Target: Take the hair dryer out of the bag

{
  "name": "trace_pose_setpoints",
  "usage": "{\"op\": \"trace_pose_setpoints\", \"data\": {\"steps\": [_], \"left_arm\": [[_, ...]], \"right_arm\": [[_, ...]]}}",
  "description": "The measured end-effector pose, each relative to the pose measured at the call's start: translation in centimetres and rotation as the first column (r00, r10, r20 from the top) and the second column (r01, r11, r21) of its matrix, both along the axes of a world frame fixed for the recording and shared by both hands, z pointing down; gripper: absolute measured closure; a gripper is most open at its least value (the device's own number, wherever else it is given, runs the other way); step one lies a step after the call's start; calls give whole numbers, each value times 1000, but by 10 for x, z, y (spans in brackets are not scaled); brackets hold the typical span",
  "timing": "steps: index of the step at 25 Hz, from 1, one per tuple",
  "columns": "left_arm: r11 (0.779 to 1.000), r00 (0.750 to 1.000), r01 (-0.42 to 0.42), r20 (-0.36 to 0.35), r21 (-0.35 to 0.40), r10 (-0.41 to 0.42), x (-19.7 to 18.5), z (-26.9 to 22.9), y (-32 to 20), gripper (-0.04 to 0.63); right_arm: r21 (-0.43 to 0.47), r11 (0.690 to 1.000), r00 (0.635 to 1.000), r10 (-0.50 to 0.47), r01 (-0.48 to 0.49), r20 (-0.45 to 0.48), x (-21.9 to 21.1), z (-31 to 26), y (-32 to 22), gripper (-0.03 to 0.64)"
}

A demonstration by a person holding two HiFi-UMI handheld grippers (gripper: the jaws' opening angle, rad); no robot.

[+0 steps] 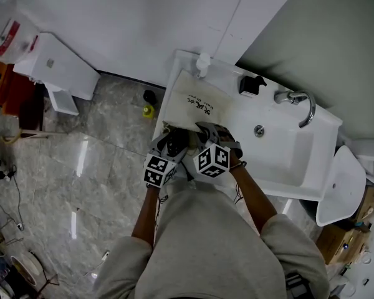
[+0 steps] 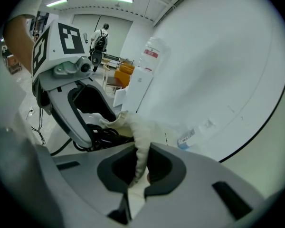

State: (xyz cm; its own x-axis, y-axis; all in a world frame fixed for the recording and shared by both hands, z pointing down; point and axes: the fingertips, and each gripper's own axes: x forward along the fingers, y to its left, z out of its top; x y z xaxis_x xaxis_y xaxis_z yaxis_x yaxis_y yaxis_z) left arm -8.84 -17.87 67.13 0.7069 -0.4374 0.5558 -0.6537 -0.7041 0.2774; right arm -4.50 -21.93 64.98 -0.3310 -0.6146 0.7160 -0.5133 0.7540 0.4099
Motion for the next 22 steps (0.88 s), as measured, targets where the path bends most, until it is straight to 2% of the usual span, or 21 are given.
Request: {"op": "trace_pose_setpoints", "data": {"steps": [14, 22], "left_arm": [[997, 998, -23, 55, -71, 27, 22, 22, -18, 302], [997, 996, -27, 80, -79, 33, 36, 31, -34, 302]], "right_arm": [[-3, 1000, 1000, -23, 23, 5, 0, -9, 1, 601], [-9, 1000, 1000, -30, 30, 3, 0, -8, 2, 601]]}}
